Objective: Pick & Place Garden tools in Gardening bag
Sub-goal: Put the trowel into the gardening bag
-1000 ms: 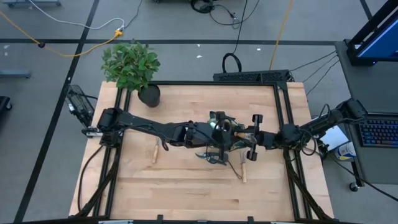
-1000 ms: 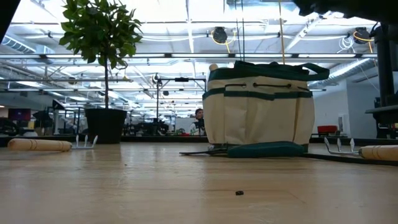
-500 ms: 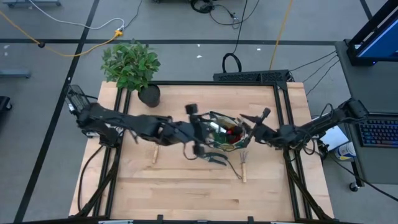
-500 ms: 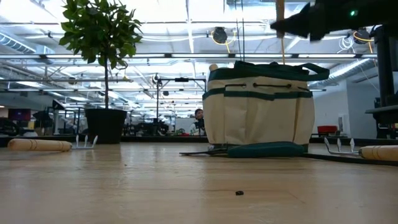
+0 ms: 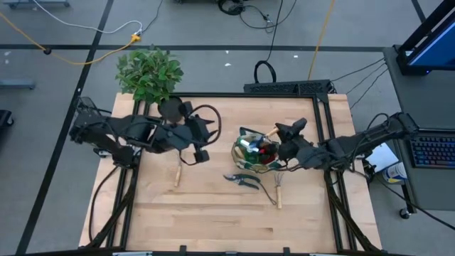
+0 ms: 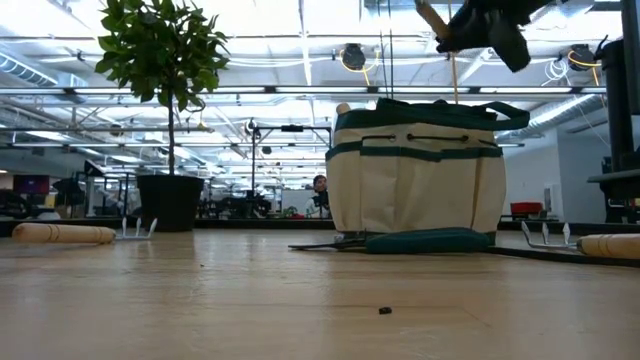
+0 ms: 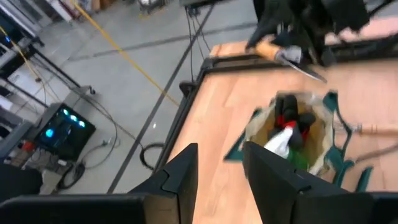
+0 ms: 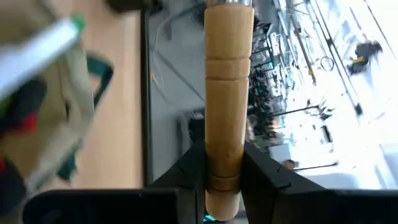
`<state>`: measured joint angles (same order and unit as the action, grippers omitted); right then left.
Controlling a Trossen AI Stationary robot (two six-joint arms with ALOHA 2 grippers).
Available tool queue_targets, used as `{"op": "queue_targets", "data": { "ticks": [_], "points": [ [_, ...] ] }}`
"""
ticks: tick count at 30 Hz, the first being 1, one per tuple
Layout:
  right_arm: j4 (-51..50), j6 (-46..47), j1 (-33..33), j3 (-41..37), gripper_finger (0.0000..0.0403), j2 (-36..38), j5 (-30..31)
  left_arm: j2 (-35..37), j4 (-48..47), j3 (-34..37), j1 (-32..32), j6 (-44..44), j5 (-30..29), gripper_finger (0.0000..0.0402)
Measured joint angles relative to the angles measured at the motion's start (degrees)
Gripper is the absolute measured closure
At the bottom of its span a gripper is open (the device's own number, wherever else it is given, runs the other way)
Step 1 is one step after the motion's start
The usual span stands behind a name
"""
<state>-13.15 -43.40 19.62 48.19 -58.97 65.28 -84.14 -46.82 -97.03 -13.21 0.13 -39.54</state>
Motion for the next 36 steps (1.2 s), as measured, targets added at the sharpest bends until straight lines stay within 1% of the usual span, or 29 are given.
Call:
{"op": "queue_targets", "data": {
  "ticks": [6, 8, 10, 12, 14, 16, 18, 21, 25, 29, 32, 36],
  "points": [
    [-11.72, -7.75, 0.00, 0.69, 0.0343, -1.97, 0.93, 0.23, -3.86, -0.01, 0.00, -3.19, 0.02, 0.0266],
    [-14.35, -12.24, 0.00, 0.68, 0.0343, -2.62, 0.96, 0.22, -4.68, 0.01, 0.00, -4.32, 0.02, 0.0266],
    [-16.12, -19.02, 0.06, 0.61, 0.0343, -3.31, 0.98, 0.22, -5.12, 0.01, -0.01, -5.23, -0.01, 0.0266],
    [-14.38, -27.52, 0.41, -0.22, 0.0343, -3.93, 1.87, 0.21, -5.82, 0.02, 0.00, -5.83, 0.02, 0.0266],
    [-10.85, -35.35, 0.91, -1.57, 0.0343, -4.52, 5.33, 0.20, -6.00, 0.02, 0.00, -6.46, -0.01, 0.0266],
    [-6.89, -40.03, 1.70, -2.71, 0.0343, -4.96, 8.08, 0.20, -6.11, 0.02, 0.00, -6.70, -0.01, 0.0266],
    [-3.96, -40.39, 2.70, -3.57, 0.0343, -5.08, 7.07, 0.20, -6.15, 0.02, 0.00, -6.70, -0.01, 0.0266],
    [3.24, -40.04, 4.39, -5.17, 0.0341, -5.57, 6.43, 0.20, -6.15, 0.02, 0.01, -6.70, -0.01, 0.0266],
    [11.63, -43.00, 6.48, -7.17, 0.0338, -5.49, 6.60, 0.20, -6.15, 0.02, 0.11, -6.94, -0.01, 0.0266],
    [12.57, -41.62, 7.30, -8.44, 0.0342, -5.48, 7.37, 0.20, -6.13, 0.02, 0.11, -6.96, -0.04, 0.0266],
    [12.52, -38.42, 6.22, -10.30, 0.0342, -5.48, 9.34, 0.20, -6.13, 0.02, 0.11, -7.06, -0.03, 0.0266],
    [12.52, -38.07, 4.08, -12.75, 0.0341, -5.46, 9.49, 0.20, -6.10, 0.04, 0.11, -7.13, -0.05, 0.0266]
  ]
}}
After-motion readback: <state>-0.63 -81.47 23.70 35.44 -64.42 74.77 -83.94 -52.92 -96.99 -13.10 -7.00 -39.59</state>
